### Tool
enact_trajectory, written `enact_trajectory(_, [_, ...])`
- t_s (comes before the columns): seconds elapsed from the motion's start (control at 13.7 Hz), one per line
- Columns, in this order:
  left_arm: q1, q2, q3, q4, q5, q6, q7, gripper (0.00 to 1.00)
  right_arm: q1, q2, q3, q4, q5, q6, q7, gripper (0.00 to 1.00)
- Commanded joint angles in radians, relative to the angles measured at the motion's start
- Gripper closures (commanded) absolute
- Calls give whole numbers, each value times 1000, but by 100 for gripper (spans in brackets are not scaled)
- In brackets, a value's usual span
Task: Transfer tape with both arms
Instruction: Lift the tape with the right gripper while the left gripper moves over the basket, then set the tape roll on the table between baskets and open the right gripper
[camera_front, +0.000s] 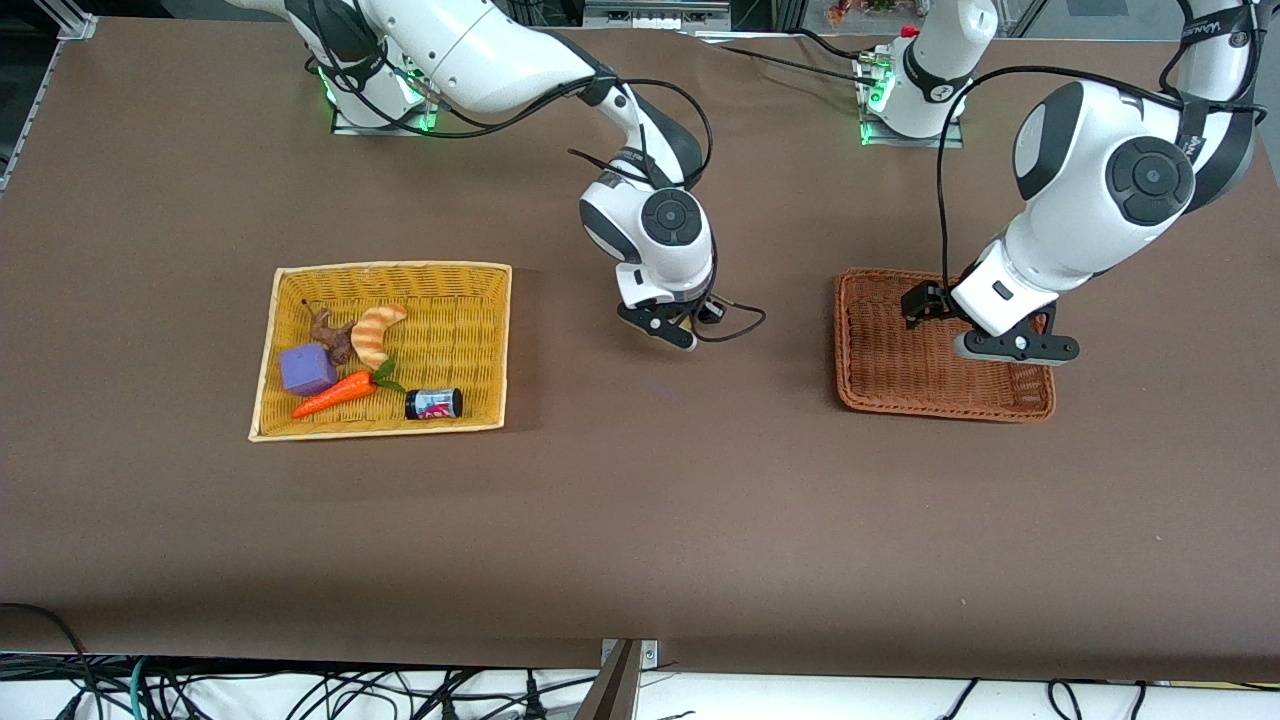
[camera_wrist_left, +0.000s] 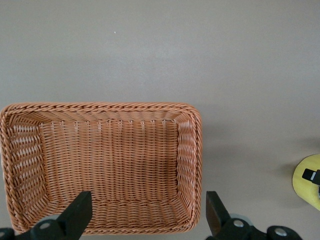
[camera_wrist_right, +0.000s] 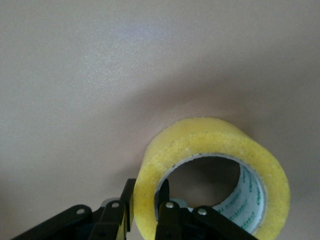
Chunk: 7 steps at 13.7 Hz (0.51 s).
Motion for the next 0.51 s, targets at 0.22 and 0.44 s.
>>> enact_trajectory(0.22, [16, -13, -35, -11, -22, 12, -7, 0, 10, -42, -13, 54, -6, -71, 10, 4])
enact_trajectory(0.44, [16, -13, -35, -11, -22, 12, -7, 0, -10, -122, -30, 104, -8, -229, -42, 0])
